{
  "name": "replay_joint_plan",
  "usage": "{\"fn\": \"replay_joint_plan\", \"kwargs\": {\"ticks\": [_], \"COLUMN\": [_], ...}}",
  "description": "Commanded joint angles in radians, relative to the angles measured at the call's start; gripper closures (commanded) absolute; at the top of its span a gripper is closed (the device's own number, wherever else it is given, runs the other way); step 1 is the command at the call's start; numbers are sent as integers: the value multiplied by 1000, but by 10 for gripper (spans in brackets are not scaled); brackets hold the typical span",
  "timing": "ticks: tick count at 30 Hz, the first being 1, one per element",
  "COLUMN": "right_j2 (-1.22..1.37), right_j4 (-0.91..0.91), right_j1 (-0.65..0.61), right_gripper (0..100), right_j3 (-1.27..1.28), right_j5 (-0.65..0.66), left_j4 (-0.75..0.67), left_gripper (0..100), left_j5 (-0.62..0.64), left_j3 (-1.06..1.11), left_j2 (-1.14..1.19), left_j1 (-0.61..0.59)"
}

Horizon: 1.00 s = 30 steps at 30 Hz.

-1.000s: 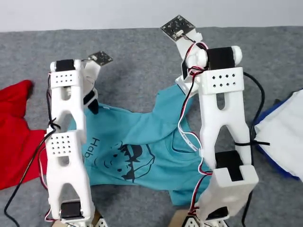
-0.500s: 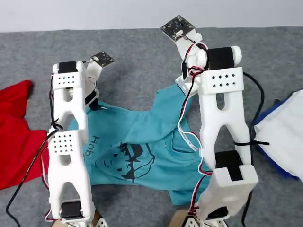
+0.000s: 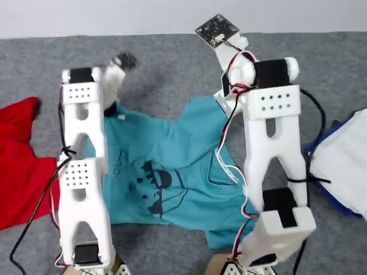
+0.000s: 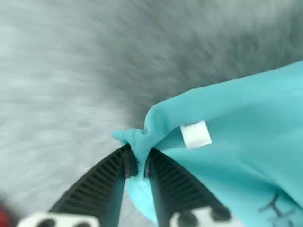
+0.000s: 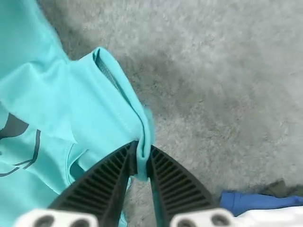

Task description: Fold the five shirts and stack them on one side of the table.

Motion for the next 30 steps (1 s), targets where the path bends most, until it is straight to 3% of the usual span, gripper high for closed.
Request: {"fn": "replay_joint_plan", "kwargs": {"ticks": [1, 9, 23, 30], "right_j2": [-133, -364, -794, -911], "right_j4": [36, 28, -154, -328], "right_j1": [4, 116, 443, 532], "right_gripper": [987, 987, 987, 987], "right_j3": [-9, -12, -14, -14], "right_j5": [0, 8, 321, 428], "left_j4": [28, 28, 29, 29], "left_gripper": [998, 998, 998, 998], "left_j5": [72, 204, 256, 252], "left_j3": [-68, -64, -62, -61], "left_j2": [-244, -575, -974, -1117], "left_j1": [3, 0, -2, -2]}}
